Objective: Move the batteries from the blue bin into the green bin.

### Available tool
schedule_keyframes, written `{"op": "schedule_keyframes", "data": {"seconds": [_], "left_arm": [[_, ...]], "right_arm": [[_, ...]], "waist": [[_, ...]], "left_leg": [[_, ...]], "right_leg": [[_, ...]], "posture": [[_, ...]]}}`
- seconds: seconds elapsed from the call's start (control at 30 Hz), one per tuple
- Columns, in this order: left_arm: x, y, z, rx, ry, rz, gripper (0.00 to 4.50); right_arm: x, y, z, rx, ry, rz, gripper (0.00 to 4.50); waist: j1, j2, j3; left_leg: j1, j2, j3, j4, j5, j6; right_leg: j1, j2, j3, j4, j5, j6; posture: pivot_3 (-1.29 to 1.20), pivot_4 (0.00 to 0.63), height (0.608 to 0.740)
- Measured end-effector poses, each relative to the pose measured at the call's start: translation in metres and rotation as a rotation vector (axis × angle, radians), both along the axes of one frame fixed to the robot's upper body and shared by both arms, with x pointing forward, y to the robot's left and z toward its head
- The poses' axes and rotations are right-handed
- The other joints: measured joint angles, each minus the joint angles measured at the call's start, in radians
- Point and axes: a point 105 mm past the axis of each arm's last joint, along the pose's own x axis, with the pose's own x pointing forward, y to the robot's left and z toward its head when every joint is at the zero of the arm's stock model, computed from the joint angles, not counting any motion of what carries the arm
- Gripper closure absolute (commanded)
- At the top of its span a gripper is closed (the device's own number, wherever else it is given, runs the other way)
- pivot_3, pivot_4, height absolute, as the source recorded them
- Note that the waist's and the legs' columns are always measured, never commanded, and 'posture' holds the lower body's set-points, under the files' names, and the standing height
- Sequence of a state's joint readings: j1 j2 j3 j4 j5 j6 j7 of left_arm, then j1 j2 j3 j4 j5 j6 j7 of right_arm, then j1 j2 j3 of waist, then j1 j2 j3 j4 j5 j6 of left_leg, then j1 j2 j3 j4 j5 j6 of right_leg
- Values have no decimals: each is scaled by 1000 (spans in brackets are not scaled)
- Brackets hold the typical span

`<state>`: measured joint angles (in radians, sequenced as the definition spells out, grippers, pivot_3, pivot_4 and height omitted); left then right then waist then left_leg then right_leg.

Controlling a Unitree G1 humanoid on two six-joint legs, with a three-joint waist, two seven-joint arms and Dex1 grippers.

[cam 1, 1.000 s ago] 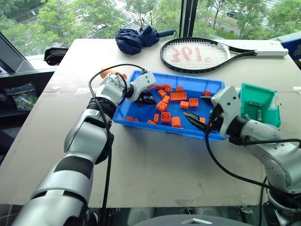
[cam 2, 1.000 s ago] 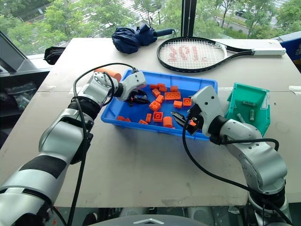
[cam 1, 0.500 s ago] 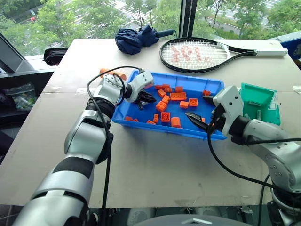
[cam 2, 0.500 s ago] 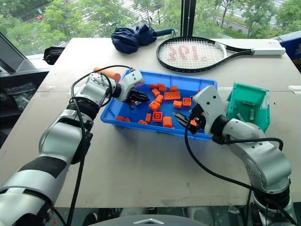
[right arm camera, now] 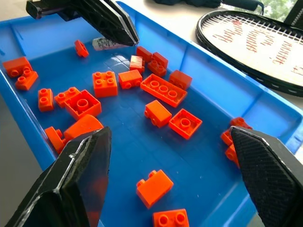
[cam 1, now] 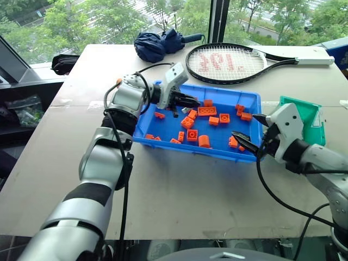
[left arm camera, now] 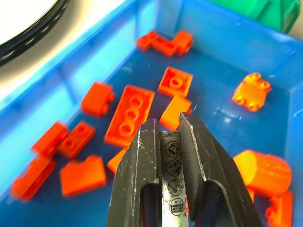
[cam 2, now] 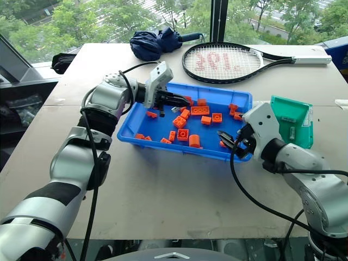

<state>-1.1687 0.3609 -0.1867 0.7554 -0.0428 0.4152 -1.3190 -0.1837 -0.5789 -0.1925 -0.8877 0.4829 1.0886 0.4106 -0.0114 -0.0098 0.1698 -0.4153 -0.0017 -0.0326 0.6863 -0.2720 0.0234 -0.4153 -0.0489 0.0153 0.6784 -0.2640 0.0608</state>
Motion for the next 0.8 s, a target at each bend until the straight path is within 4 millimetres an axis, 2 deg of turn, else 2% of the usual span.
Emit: {"op": "schedule_keyframes", "data": {"seconds": [0.13, 0.2, 0.33, 0.37, 0.47, 0.63, 0.8], "left_arm": [[-11, -37, -17, 59, -9, -115, 4483], [-16, -54, -29, 86, -14, -166, 4483], [-21, -69, -38, 104, -34, -224, 4483], [-23, -73, -40, 109, -35, -242, 3437], [-24, -77, -44, 120, -44, -253, 2071], [-20, -81, -45, 142, -71, -246, 45], [-13, -79, -39, 132, -107, -211, 45]], "right_arm": [[-7, -18, -2, -24, 9, -60, 483], [-10, -20, -1, -21, 5, -64, 483], [-13, -19, -3, -17, 10, -63, 483], [-13, -18, -2, -12, 8, -63, 483], [-16, -13, -1, -1, 5, -50, 483], [-18, -11, -4, 9, 31, -33, 483], [-16, -11, -5, -1, 43, -33, 483]], "waist": [[3, 0, 0], [-2, 0, 0], [-7, 0, 0], [-4, 0, 0], [-1, 0, 0], [0, 0, 0], [0, 0, 0]], "left_leg": [[0, -1, 0, 0, 0, 0], [1, -1, 0, 0, 0, 0], [1, 0, 0, 0, 0, 0], [1, 0, 0, 0, 0, 0], [1, 0, 0, 0, 0, 0], [1, -1, 0, 0, 0, 0], [1, -1, 0, 0, 0, 0]], "right_leg": [[1, 0, 0, 0, 0, 0], [1, 0, 1, 0, 0, 0], [0, 1, 1, 1, 0, 0], [1, 1, 1, 0, 0, 0], [1, 0, 1, 0, 0, 0], [1, 0, 1, 0, 0, 0], [1, 0, 1, 0, 0, 0]], "posture": [[0, 150, 740], [0, 150, 740], [0, 150, 740], [0, 150, 740], [0, 150, 740], [0, 150, 740], [0, 150, 740]]}}
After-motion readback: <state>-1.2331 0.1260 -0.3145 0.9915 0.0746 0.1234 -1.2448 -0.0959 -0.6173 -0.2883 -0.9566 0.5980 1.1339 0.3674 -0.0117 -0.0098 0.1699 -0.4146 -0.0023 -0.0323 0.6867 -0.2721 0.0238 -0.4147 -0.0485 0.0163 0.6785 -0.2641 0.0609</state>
